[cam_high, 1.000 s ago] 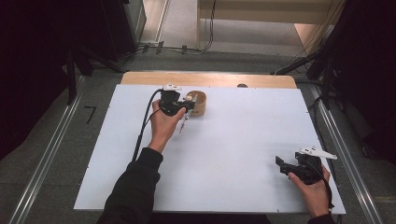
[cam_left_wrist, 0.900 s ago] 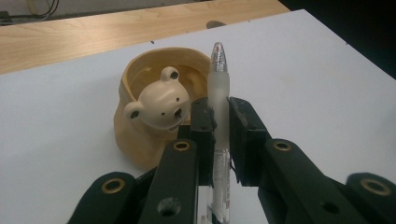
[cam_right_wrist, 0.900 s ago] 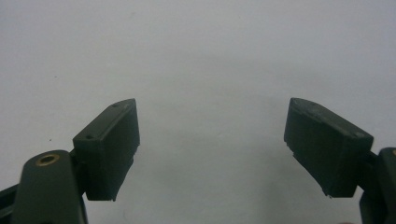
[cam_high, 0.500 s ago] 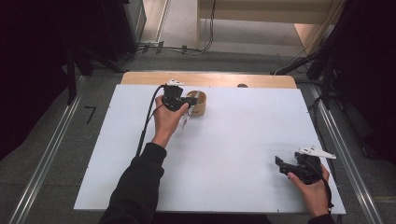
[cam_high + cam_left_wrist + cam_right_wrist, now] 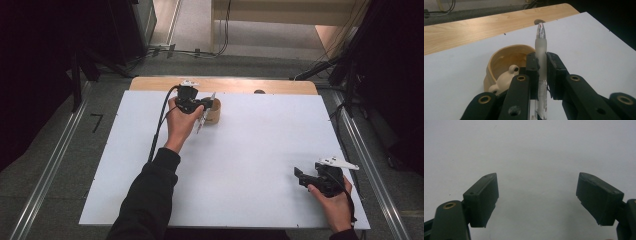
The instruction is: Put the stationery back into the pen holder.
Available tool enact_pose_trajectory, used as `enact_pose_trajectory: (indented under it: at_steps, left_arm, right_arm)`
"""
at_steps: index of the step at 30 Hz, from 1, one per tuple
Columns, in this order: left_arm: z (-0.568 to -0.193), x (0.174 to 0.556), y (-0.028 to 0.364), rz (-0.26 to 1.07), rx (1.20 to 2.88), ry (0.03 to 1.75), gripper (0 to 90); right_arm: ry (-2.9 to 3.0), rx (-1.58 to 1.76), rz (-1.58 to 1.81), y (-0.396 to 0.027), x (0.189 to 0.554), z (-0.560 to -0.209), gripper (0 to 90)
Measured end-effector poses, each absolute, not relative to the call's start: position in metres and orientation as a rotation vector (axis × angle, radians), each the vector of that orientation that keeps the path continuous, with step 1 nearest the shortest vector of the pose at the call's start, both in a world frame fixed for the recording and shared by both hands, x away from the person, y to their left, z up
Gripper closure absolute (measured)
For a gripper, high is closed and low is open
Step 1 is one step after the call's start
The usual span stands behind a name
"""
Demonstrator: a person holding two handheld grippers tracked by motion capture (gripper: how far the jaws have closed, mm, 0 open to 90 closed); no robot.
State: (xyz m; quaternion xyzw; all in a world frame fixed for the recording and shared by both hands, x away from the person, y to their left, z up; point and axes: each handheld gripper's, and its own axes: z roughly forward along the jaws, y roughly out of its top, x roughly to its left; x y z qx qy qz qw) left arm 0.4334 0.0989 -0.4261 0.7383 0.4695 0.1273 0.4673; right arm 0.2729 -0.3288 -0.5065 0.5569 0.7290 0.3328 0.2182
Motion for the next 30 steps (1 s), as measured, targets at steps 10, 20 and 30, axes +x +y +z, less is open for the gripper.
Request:
enact_pose_trajectory:
  at_steps: [10,20,30]
  left_arm:
    - [-0.421,0.441,0.093,0.316,1.806,1.150,81.2]
    - [-0.414,0.450,0.087,0.326,1.801,1.143,81.3]
    - [-0.411,0.457,0.089,0.337,1.790,1.150,81.2]
  right_arm:
    - [2.025,1.538,0.925,-0.329,0.274,-0.507,16.4]
    - [2.024,1.539,0.926,-0.331,0.274,-0.508,16.5]
    - [2.027,1.542,0.927,-0.330,0.275,-0.508,16.5]
